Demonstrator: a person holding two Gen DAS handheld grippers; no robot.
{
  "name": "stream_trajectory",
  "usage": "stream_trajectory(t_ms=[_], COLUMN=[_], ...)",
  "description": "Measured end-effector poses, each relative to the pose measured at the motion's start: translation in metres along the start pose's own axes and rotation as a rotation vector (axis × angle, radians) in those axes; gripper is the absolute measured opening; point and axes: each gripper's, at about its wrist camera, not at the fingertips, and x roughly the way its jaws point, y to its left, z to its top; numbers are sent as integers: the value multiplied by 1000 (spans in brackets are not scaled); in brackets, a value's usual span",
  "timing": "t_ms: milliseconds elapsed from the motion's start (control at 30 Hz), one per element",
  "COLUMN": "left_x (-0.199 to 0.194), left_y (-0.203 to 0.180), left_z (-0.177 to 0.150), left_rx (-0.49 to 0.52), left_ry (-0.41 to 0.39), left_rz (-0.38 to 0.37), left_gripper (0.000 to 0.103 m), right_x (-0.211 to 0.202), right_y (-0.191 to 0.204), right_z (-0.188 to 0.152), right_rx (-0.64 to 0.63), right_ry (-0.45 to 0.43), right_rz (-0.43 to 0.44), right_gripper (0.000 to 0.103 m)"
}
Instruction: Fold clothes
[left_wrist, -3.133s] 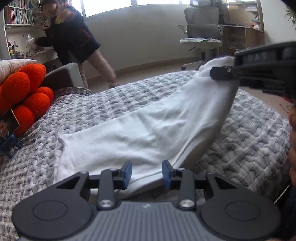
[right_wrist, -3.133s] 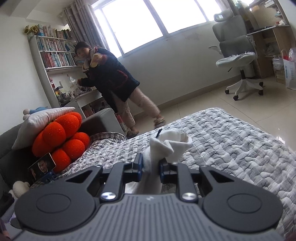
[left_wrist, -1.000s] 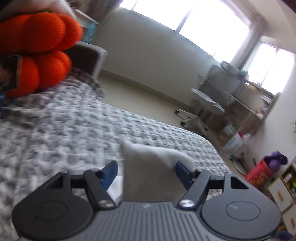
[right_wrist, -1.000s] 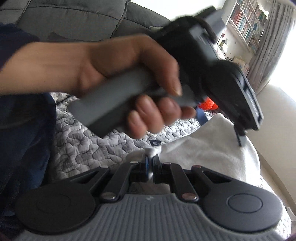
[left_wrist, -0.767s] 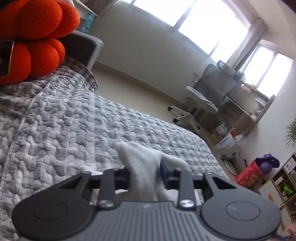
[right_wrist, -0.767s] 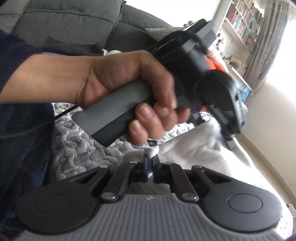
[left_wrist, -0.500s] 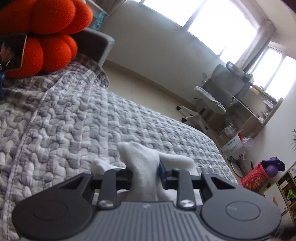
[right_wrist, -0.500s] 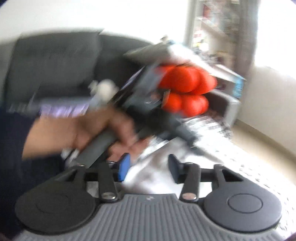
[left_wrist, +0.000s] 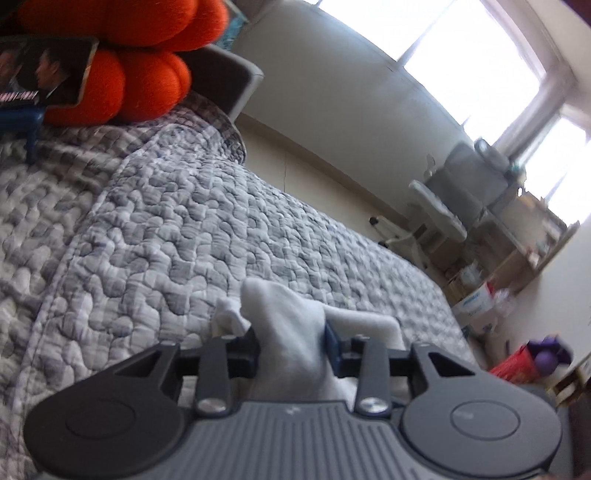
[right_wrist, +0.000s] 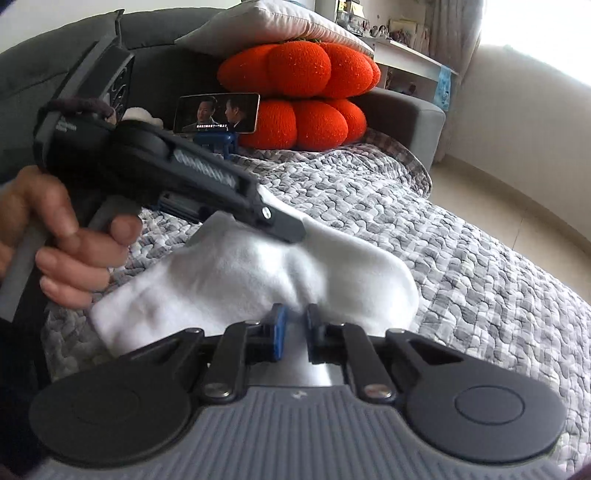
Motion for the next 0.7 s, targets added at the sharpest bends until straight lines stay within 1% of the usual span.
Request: stream_trajectory(t_ms=[100,167,300,367,433,500,600,667,700], left_x=[-10,-15,-9,-5,1,5,2,-1,-3], left_y=[10,12,6,2,-5,-11,-9,-7,-3], left_z=[3,3,3,4,3,3,6,8,11], left_rx=[-66,-77,-36,-8,39,86,75,65,45], left_ry=[-31,-45,-43,-37,-36,-30,-40,-49,-51], left_rz=[-14,-4,11,18,36,52,28,9,-13], left_gripper=[43,44,49,50,48,33,29,29,29], right_x=[-3,-2,1,1,0,-1,-3,-3,-2], right_y=[-10,-14,-15,-14,-13,-13,-20,-23,-23], right_z=[-7,-11,-12,-12,-13,-14,-16,-17,-17], right_rx=[15,28,68,80,73,75,110,126,126], right_ry=[-3,-6,-9,-8,-5,-4,-7,-8,-9], right_rz=[15,20,18,14,2,-5,1,0,-6], right_gripper=[10,11,10,10,10,9,7,6,6])
